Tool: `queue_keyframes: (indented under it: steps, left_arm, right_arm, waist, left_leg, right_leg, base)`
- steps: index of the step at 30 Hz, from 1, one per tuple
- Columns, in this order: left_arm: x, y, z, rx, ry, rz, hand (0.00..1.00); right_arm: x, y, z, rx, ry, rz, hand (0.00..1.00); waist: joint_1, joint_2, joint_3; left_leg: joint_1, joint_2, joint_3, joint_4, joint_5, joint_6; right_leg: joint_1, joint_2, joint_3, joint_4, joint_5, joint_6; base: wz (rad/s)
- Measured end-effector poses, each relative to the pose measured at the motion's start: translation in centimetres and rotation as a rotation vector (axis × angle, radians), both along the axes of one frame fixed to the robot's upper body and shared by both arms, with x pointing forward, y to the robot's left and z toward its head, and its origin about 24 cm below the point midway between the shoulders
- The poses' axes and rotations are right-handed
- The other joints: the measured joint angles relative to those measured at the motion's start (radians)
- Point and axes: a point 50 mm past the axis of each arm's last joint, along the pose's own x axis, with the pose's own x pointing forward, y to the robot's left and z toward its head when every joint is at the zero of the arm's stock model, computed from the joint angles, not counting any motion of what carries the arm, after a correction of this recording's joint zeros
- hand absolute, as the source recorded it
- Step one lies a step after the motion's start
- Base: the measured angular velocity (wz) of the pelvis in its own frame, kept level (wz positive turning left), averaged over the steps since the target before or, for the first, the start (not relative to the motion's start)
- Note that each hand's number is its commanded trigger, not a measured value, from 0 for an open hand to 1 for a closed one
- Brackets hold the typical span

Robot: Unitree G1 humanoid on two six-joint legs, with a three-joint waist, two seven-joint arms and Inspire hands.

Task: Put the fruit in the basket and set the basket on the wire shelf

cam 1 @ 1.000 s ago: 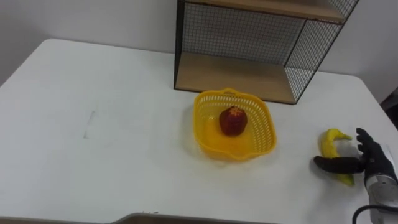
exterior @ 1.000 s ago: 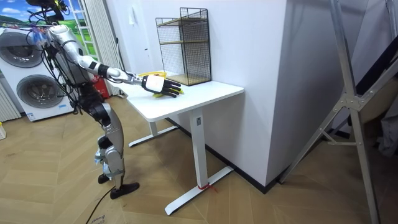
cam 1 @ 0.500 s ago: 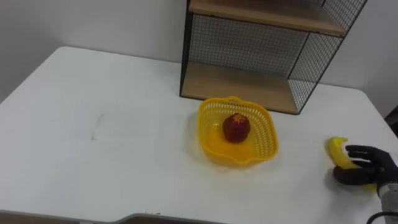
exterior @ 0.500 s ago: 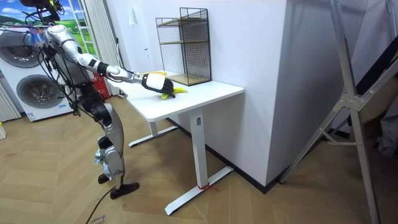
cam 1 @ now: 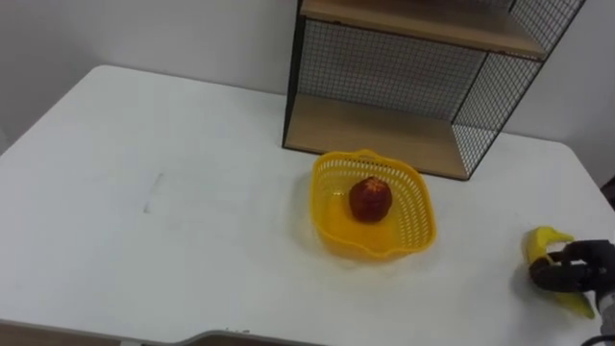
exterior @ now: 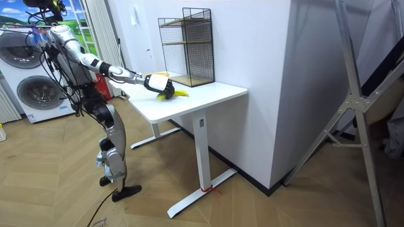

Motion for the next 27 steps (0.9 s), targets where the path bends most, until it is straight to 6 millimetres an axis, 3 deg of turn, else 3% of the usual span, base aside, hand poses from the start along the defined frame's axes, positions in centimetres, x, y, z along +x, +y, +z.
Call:
queue_keyframes:
  steps: [9, 13, 18, 23, 27]
  left_arm:
    - [0.2, -0.1, 0.0, -0.007, -0.001, -0.006, 0.0]
    - [1.0, -0.2, 0.0, -0.01, -0.02, -0.015, 0.0]
    - [1.8, -0.2, 0.0, 0.003, -0.046, -0.021, 0.0]
    - [1.9, -0.4, 0.0, 0.006, -0.062, -0.022, 0.0]
    - [1.6, -0.7, -0.1, 0.007, -0.062, -0.018, 0.0]
  right_arm:
    - [1.6, 1.2, 0.7, 0.01, -0.041, 0.045, 1.0]
    - [3.2, 2.8, 1.5, 0.031, -0.106, 0.088, 1.0]
    - [5.3, 5.7, 4.3, 0.08, -0.297, 0.17, 1.0]
    - [7.0, 7.7, 8.2, 0.106, -0.505, 0.236, 1.0]
    - [7.5, 8.4, 10.1, 0.119, -0.6, 0.262, 1.0]
  waist:
    - [0.006, 0.001, 0.0004]
    - [0.003, 0.005, 0.0031]
    - [0.001, 0.022, 0.0125]
    - [-0.003, 0.041, 0.0109]
    - [0.001, 0.041, 0.0088]
  left_leg:
    - [-0.005, 0.003, 0.023, -0.005, 0.0, 0.0]
    - [-0.004, 0.004, 0.045, -0.008, 0.001, 0.0]
    - [-0.004, 0.007, 0.06, -0.014, 0.001, 0.0]
    - [-0.023, 0.007, 0.06, -0.015, 0.001, 0.0]
    - [-0.023, 0.007, 0.059, -0.015, 0.002, 0.001]
  right_leg:
    - [-0.026, 0.004, 0.03, 0.015, 0.001, -0.001]
    - [-0.043, 0.005, 0.051, 0.03, 0.001, -0.002]
    - [-0.052, 0.008, 0.065, 0.031, 0.002, -0.002]
    - [-0.07, 0.006, 0.063, 0.032, 0.001, -0.002]
    - [-0.07, 0.006, 0.062, 0.031, 0.001, -0.001]
  base:
    - [-0.09]
    - [-0.16]
    - [-0.09]
    - [0.0]
    - [0.02]
